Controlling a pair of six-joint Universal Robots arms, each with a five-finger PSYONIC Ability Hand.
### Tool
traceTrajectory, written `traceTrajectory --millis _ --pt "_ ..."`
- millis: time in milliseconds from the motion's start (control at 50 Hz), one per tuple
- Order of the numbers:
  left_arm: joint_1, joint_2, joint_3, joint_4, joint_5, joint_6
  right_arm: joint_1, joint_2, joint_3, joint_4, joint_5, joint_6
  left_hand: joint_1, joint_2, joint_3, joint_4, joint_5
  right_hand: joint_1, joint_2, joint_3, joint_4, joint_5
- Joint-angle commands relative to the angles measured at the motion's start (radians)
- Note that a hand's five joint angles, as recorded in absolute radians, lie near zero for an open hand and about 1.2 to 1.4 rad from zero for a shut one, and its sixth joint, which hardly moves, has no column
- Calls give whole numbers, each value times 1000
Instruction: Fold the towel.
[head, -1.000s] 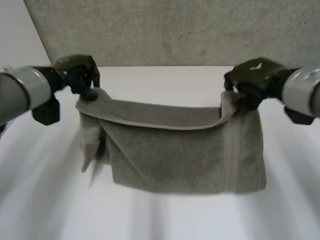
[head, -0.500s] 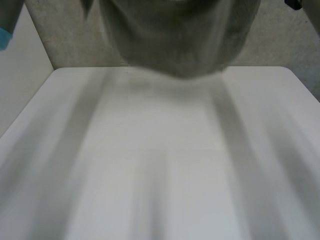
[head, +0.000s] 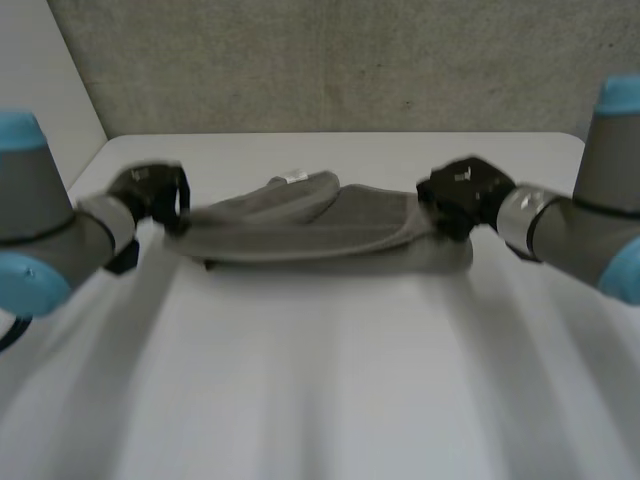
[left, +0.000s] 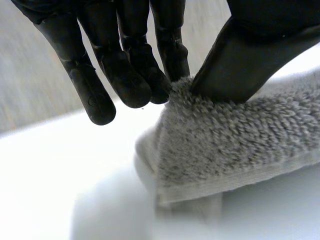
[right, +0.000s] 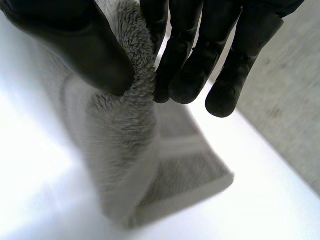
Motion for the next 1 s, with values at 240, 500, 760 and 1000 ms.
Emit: traceTrajectory --millis 240,500,760,1000 --pt "-53 146 -203 -127 -3 113 -110 -287 366 -111 -4 -33 60 11 9 7 29 82 72 51 61 74" --pt "-205 173 -168 -163 -9 102 -193 -358 482 -134 31 -22 60 11 9 7 29 82 72 51 61 74" --pt "-282 -67 37 -132 -46 108 -242 -331 525 -216 110 -19 60 11 9 7 29 82 72 51 61 74" --pt "-280 -76 54 -132 -42 114 -239 -282 540 -302 131 -20 -785 -834 -836 -838 -816 82 72 51 61 74"
